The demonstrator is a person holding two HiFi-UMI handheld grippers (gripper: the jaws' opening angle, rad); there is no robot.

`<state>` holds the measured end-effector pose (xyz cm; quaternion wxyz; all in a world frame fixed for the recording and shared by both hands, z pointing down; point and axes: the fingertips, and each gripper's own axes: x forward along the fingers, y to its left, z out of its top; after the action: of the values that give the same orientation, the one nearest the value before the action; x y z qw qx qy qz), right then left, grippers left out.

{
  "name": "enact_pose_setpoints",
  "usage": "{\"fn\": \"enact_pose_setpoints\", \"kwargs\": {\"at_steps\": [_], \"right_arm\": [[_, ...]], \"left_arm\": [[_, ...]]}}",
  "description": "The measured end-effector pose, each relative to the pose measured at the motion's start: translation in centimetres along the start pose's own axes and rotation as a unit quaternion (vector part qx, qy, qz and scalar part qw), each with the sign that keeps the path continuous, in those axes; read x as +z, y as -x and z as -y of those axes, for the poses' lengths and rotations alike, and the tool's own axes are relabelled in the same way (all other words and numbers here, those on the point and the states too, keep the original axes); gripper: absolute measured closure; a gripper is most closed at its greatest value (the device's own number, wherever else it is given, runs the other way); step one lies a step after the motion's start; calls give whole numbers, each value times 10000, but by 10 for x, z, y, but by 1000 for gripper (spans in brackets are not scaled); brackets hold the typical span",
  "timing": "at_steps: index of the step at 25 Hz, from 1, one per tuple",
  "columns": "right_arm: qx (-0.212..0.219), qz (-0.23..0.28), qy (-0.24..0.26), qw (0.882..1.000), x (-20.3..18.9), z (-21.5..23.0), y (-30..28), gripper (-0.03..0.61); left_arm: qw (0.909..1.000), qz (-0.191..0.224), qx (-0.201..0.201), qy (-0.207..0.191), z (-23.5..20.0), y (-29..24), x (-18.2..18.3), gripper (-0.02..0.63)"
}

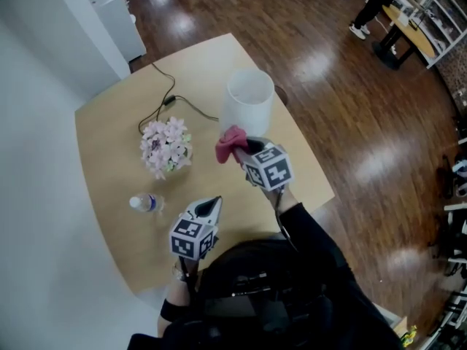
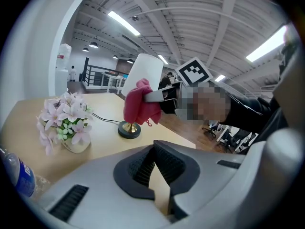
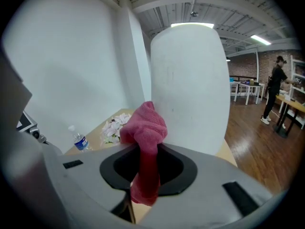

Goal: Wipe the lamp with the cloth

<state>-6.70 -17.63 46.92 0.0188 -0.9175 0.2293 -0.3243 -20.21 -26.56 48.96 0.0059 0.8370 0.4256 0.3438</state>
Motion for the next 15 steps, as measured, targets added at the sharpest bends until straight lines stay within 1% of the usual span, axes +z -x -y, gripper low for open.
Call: {"fn": "enact_pose_setpoints", "kwargs": {"at_steps": [5,11,13,15], "right_arm": [[-53,-245,-29,9997,-16,-3,-15,502],[-146,-703,-187,9972,-51,-4,-35,503],[-165,-740,-229,9969,-55,-7,-34,502],[-161,-618,-171,9978,-45,-16,-26,503]], "left_arm": [[10000,-10,-33,2,-9,1,-1,612],[9998,-86,-168,-2,-17,3,-3,612],[9997,-100,-239,-10,-20,2,-4,612],[9994,-127,-321,-26,-22,0,-5,612]]}}
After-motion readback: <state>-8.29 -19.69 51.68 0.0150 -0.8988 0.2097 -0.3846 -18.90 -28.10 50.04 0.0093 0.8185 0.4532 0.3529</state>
